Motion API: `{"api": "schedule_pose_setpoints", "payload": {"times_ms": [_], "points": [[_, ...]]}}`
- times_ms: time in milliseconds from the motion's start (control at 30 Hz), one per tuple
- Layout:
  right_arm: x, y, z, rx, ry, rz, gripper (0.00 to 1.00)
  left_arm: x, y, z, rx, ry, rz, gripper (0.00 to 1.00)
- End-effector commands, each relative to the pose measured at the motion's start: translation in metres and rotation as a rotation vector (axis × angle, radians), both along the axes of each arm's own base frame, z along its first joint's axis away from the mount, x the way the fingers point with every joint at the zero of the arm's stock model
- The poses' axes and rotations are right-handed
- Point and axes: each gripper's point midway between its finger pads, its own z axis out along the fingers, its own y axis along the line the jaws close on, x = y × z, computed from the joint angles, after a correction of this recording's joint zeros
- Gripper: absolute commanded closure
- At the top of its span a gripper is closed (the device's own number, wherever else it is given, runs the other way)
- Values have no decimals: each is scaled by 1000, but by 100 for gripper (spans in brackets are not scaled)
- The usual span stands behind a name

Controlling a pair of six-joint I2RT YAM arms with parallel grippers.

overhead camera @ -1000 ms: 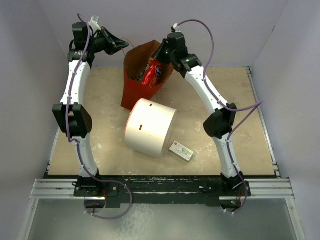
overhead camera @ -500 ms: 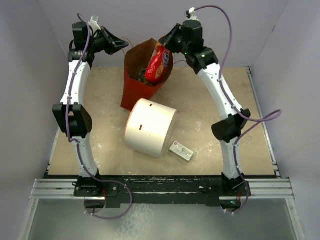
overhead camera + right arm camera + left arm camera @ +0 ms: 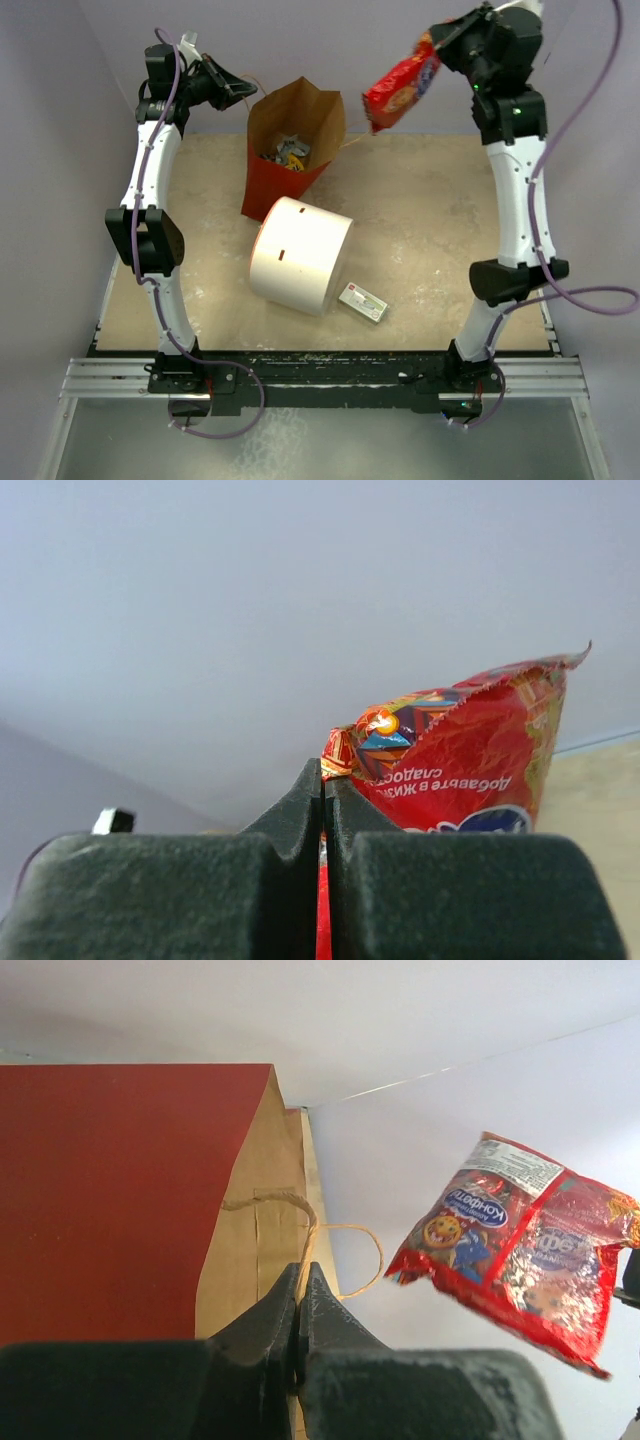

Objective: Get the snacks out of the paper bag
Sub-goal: Place the snack at the center of the board.

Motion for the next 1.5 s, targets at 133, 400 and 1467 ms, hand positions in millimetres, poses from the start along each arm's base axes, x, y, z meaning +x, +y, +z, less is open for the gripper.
{"api": "schedule_pose_setpoints", "payload": {"times_ms": [133, 400, 1467], "points": [[-58, -103, 26, -61, -76, -279, 100, -17, 4, 42, 21, -109, -4, 100], [-89, -161, -110, -190, 201, -442, 100, -20, 8, 37, 36, -94, -13, 100], [75, -95, -256, -78, 494, -70, 24, -16, 14, 28, 25, -63, -31, 100]]}}
